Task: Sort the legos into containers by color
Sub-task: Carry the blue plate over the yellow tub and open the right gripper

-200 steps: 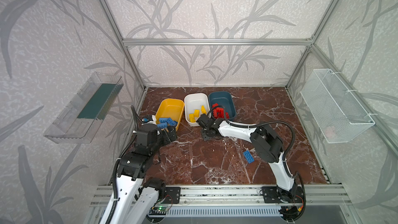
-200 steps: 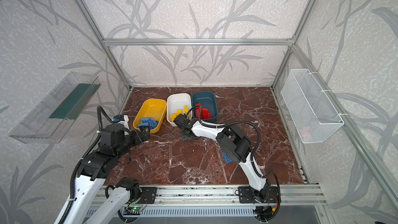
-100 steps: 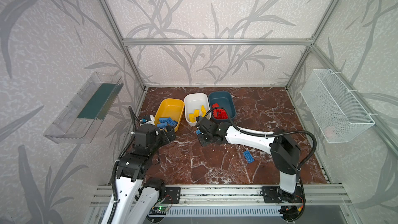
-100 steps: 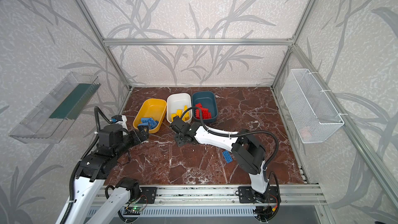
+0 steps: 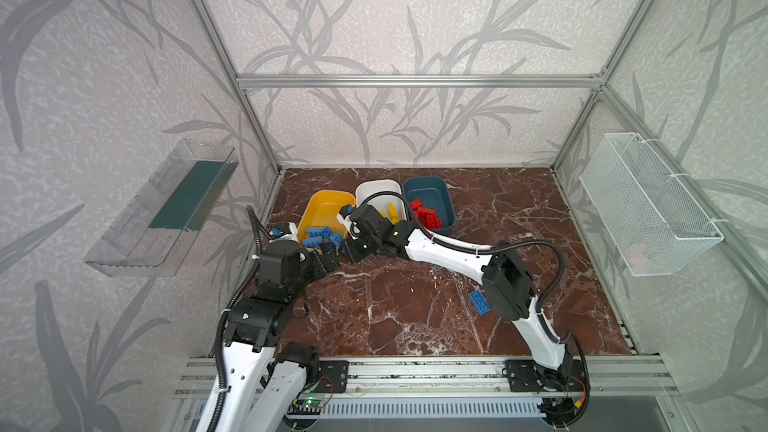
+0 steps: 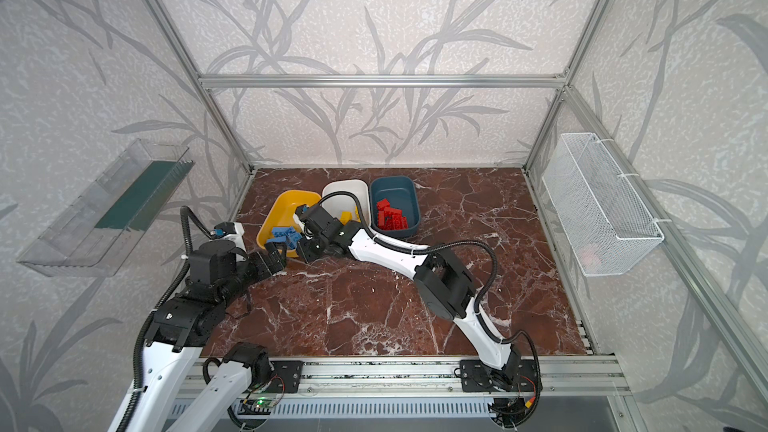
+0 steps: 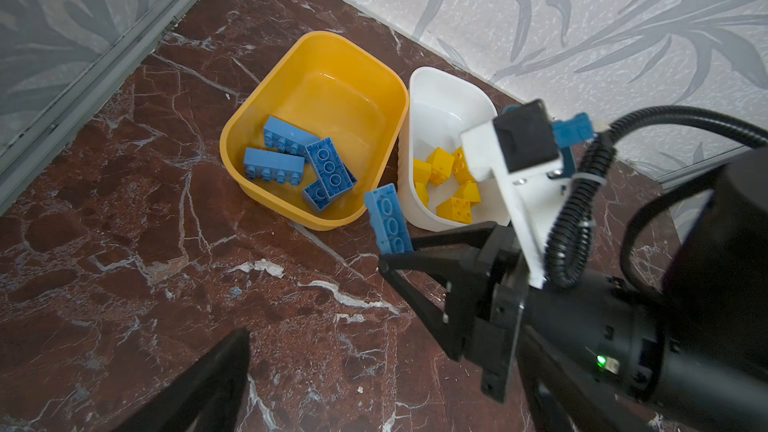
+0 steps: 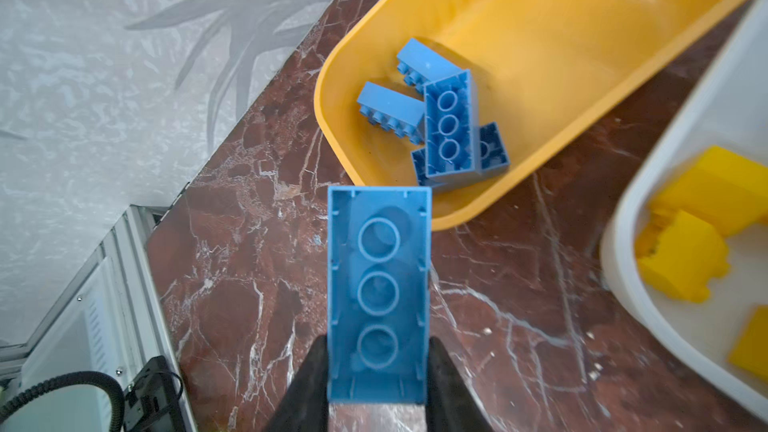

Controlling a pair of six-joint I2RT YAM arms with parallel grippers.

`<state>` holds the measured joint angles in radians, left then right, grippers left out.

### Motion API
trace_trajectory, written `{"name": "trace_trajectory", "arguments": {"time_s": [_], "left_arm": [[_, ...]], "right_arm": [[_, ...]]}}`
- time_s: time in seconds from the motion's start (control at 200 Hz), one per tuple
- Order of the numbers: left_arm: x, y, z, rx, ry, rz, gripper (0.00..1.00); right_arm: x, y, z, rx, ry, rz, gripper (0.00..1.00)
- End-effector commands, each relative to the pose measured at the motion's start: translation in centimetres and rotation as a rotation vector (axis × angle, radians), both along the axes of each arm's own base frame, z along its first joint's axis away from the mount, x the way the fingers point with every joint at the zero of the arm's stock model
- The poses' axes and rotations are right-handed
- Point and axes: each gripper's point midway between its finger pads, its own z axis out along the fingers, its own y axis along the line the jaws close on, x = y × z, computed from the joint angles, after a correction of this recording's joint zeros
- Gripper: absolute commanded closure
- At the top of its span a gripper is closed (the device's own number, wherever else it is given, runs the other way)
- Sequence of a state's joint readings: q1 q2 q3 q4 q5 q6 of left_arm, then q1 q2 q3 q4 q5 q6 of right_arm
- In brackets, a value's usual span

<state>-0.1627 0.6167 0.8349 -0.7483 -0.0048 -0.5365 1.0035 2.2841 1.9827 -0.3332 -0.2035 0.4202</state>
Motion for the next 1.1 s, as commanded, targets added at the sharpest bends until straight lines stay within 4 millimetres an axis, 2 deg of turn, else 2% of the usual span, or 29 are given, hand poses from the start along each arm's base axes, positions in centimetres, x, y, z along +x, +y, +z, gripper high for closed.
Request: {"name": "trace_trajectory", "arguments": {"time_s": [0.0, 0.275, 0.545, 0.685, 0.835, 0.98, 1.095], "left_arm": [[0.0, -0.2, 0.0, 0.004, 0.001, -0.016, 0.01], [0.1, -0.7, -0.4, 0.000, 0.016, -0.032, 0.01], [0.1, -0.8, -0.5, -0.001, 0.022, -0.035, 0.01], [0.1, -0.8, -0.5, 0.000, 0.023, -0.038, 0.01], [0.1, -1.0, -0.6, 0.005, 0.028, -0.056, 0.01], [0.2, -1.3, -0.3, 0.007, 0.023, -0.077, 0.01], [0.7, -2.1, -0.5, -0.015, 0.036, -0.110, 0.01]], "right_arm": [[1.3, 1.6, 0.5, 0.065, 0.041, 0.018, 0.75], [3.8, 4.2, -0.2, 0.107, 0.082, 0.003, 0.70], [4.9, 4.5, -0.8, 0.125, 0.098, -0.020, 0.47], [5.0, 4.1, -0.3, 0.130, 0.089, -0.024, 0.42], [4.7, 3.4, 1.3, 0.157, 0.053, -0.027, 0.41], [4.7, 1.7, 3.6, 0.191, 0.015, -0.048, 0.40], [4.3, -0.7, 4.9, 0.204, 0.005, -0.070, 0.40]]}}
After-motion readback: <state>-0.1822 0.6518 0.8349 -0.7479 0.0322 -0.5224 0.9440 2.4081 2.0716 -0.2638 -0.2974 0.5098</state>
